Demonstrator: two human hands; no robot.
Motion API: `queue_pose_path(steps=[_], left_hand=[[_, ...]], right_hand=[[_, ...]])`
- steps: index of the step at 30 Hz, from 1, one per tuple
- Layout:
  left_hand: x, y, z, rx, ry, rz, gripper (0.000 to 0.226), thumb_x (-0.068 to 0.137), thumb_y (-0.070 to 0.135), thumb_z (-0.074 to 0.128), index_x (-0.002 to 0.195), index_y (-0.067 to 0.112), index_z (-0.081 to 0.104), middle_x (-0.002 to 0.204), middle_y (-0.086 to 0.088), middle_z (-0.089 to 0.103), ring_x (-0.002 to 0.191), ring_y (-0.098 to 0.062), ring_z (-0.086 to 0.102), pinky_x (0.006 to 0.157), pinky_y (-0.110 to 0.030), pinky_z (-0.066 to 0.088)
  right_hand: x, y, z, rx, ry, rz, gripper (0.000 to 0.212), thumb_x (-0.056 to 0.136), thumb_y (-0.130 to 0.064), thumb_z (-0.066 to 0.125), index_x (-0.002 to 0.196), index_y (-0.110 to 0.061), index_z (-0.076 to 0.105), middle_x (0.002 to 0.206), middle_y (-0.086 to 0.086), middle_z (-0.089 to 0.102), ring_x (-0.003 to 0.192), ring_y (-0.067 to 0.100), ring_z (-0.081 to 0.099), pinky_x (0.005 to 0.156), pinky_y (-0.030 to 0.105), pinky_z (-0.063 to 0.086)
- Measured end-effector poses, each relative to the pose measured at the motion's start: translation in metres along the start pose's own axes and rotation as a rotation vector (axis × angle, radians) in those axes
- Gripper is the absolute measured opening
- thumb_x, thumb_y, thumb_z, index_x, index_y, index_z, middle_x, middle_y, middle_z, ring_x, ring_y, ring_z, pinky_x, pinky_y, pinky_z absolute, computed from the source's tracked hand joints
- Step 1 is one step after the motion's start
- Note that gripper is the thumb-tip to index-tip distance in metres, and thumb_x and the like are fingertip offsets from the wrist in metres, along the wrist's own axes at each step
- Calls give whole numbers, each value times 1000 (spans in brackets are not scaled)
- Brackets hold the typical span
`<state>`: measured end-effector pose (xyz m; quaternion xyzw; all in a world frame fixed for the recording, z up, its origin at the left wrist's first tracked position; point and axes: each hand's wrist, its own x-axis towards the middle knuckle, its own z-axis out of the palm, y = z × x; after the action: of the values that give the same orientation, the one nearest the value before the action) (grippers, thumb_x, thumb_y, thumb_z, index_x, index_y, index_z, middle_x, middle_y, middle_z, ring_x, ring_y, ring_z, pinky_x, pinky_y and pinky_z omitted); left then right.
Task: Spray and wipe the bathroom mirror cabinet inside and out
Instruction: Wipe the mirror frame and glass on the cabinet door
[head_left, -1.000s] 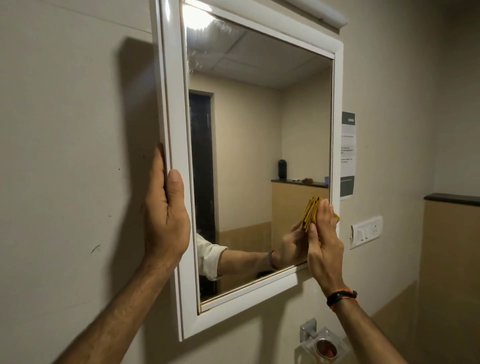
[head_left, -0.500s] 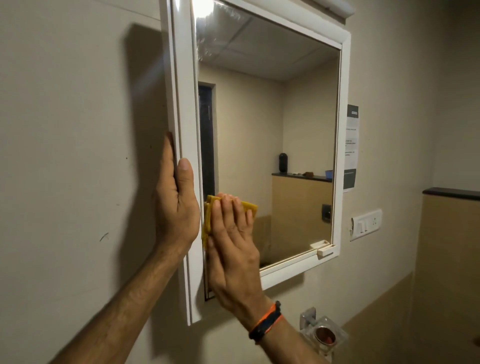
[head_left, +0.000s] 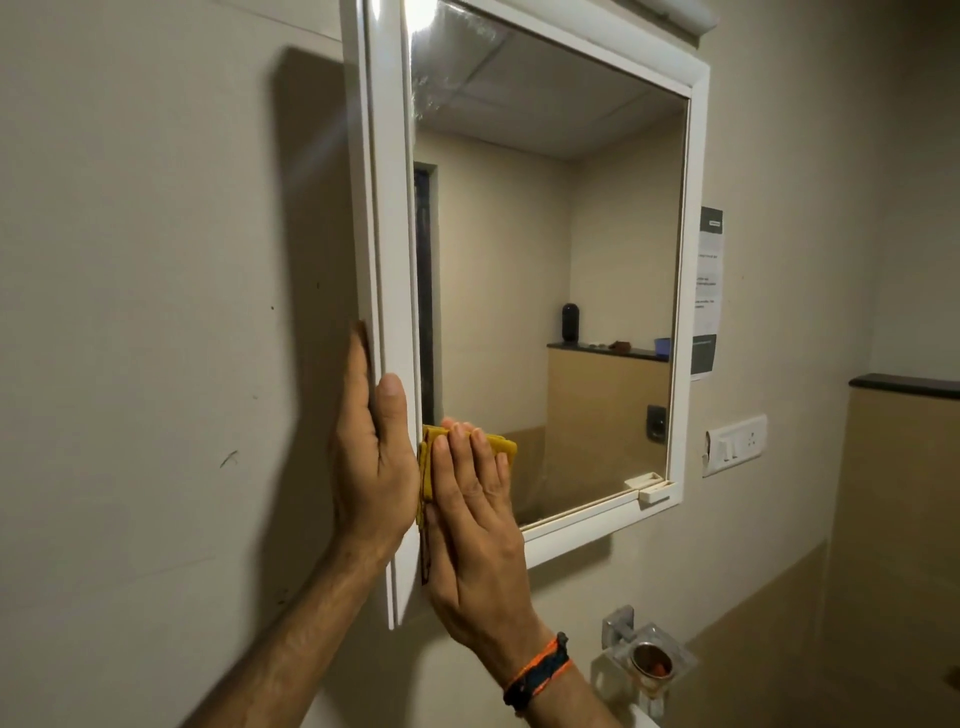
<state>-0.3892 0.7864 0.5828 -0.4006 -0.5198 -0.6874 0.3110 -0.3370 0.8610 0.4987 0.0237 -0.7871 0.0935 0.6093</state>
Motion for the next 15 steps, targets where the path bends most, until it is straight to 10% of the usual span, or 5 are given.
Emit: queue_pose_path(steps=[7,15], left_hand=[[3,-2,-1,-13,10,22,50,103,26,34,151,12,30,154,3,37,142,-5,33,117,-33,31],[3,-9,4,4,58,64,50,104,26,33,151,10,32,154,7,36,142,-1,31,117,-24,27]], right_hand=[[-1,31,-13,-8,-10,17,54,102,-25,34,153,-10,24,163,3,17,151,25,14,124,41,5],[16,147,-78,34,187,529,56,104,-21,37,154,-33,16,160,-19,10,150,8,9,121,49,17]])
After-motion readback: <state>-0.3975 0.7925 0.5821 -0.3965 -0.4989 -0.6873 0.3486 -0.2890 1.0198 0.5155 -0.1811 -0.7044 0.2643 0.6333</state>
